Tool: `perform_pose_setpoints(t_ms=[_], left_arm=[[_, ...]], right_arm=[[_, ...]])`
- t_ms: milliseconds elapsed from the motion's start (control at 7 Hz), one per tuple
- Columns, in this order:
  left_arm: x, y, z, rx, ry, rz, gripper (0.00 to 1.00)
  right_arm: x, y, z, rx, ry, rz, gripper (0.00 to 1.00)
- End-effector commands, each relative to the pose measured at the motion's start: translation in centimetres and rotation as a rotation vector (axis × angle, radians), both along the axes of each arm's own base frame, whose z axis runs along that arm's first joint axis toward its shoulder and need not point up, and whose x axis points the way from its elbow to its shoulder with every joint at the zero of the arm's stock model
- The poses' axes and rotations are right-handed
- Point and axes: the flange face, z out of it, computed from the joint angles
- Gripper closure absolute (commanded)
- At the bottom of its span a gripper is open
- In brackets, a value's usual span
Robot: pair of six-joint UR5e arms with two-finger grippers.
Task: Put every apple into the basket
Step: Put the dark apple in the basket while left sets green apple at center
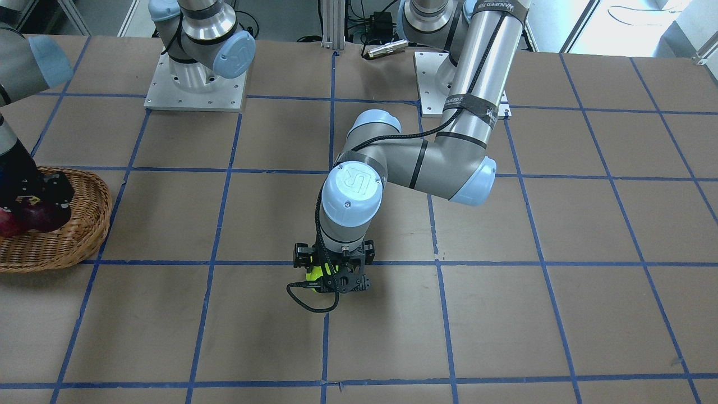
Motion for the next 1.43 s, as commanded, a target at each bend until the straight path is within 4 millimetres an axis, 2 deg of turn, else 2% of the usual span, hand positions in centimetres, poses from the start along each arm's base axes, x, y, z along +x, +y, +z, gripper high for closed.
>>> perform_pose_setpoints(t_ms=[0, 143, 286, 429, 571, 714, 857, 1000, 1143, 1286], left_arm=[[1.1, -0.7, 2.5, -0.035, 0.003, 0.016, 0.00], [3.3, -1.5, 5.2, -0.041, 0.010, 0.051, 0.00], [4.8, -1.1, 9.8, -0.029, 0.008, 0.060, 0.00], [7.2, 0.0, 15.7, -0.008, -0.016, -0.033, 0.00], [11.1, 1.2, 20.4, 0.019, -0.030, -0.095, 0.00], [14.8, 3.3, 23.9, 0.051, -0.029, -0.104, 0.00], [17.5, 5.1, 27.2, 0.020, -0.027, -0.134, 0.00], [19.3, 6.6, 28.1, 0.019, -0.023, -0.105, 0.00], [20.2, 7.7, 28.9, -0.001, -0.024, -0.094, 0.00], [21.9, 7.5, 28.8, 0.000, -0.027, -0.065, 0.00]], right_arm=[[-5.5, -1.1, -2.7, -0.024, -0.009, 0.000, 0.58], [-5.8, -1.3, -2.5, -0.026, -0.005, 0.002, 0.52], [-5.7, -1.2, -2.5, -0.024, -0.004, 0.001, 0.43], [-5.5, -1.1, -2.4, -0.022, -0.006, 0.001, 0.00], [-5.1, -0.9, -1.9, -0.022, -0.006, 0.004, 0.00], [-4.1, -0.6, -0.7, -0.007, -0.027, 0.009, 0.00], [-0.8, -1.6, 0.4, 0.006, -0.042, 0.044, 0.00], [4.3, -3.2, 1.9, 0.001, -0.045, 0.034, 0.00], [11.6, -5.1, 3.0, -0.001, -0.079, -0.043, 0.00], [19.4, -7.0, 4.2, -0.011, -0.084, -0.090, 0.00]])
